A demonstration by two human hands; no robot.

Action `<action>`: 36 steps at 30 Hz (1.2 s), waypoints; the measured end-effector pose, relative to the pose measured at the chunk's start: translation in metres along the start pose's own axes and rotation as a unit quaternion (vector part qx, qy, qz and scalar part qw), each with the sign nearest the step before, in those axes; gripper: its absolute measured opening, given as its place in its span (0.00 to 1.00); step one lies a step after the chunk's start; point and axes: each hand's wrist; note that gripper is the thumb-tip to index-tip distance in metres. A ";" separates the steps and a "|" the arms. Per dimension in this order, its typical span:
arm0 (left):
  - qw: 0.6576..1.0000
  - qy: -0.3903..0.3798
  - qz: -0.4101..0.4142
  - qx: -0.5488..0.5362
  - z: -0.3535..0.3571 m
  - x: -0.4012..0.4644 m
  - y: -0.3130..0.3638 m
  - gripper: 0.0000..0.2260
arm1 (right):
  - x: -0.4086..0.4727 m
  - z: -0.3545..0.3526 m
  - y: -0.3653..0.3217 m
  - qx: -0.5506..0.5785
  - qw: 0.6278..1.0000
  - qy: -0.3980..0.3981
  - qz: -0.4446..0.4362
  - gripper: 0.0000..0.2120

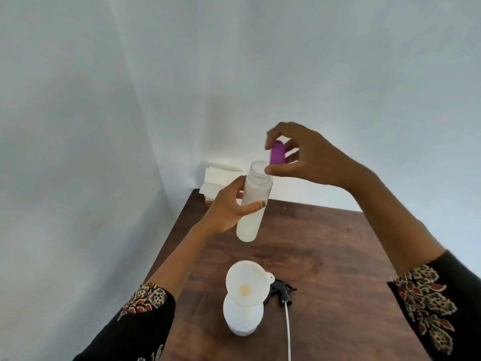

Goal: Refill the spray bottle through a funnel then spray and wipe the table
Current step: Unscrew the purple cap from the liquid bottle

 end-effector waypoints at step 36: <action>0.998 0.062 -0.003 0.013 0.001 -0.013 -0.007 0.28 | -0.115 0.159 0.082 0.192 0.933 0.159 0.260 0.21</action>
Point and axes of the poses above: each hand's wrist, its own x-axis towards the middle knuckle, its own z-axis out of the palm, y = z × x, and after that the axes turned 3 degrees about -x, right-handed
